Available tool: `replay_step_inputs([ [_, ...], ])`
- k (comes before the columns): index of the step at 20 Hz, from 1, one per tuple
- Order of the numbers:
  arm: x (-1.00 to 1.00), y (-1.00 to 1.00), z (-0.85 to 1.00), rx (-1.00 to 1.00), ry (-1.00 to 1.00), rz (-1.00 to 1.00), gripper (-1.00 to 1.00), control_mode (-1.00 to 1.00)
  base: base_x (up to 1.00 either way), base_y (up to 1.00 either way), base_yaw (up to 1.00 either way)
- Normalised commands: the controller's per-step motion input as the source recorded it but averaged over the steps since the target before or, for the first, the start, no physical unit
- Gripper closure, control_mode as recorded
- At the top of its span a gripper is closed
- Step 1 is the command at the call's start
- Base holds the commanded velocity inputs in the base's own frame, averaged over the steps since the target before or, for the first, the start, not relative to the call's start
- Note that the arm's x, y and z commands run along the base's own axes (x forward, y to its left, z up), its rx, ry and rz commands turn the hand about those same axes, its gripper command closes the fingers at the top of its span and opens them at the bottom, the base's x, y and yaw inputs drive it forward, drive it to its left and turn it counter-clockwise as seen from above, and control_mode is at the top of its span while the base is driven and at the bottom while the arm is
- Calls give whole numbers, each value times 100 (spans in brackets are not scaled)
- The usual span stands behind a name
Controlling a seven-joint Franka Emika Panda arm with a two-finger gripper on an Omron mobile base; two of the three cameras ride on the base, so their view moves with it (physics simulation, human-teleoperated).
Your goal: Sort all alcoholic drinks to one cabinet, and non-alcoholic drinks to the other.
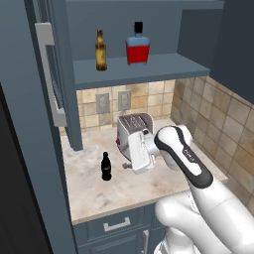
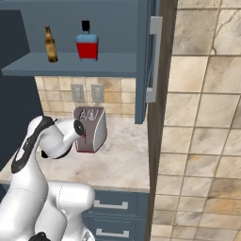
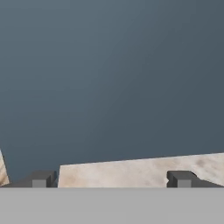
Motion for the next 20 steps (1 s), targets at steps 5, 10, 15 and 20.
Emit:
replay_step_inputs([
  [5,24,15,-17,0,5,0,-100,-100,0,0,0],
  [10,23,11,-18,0,4,0,-100,-100,0,0,0],
  [15,23,2,-15,0,2,0,-100,-100,0,0,0],
  [20,24,2,-10,0,0,0,-100,-100,0,0,0],
])
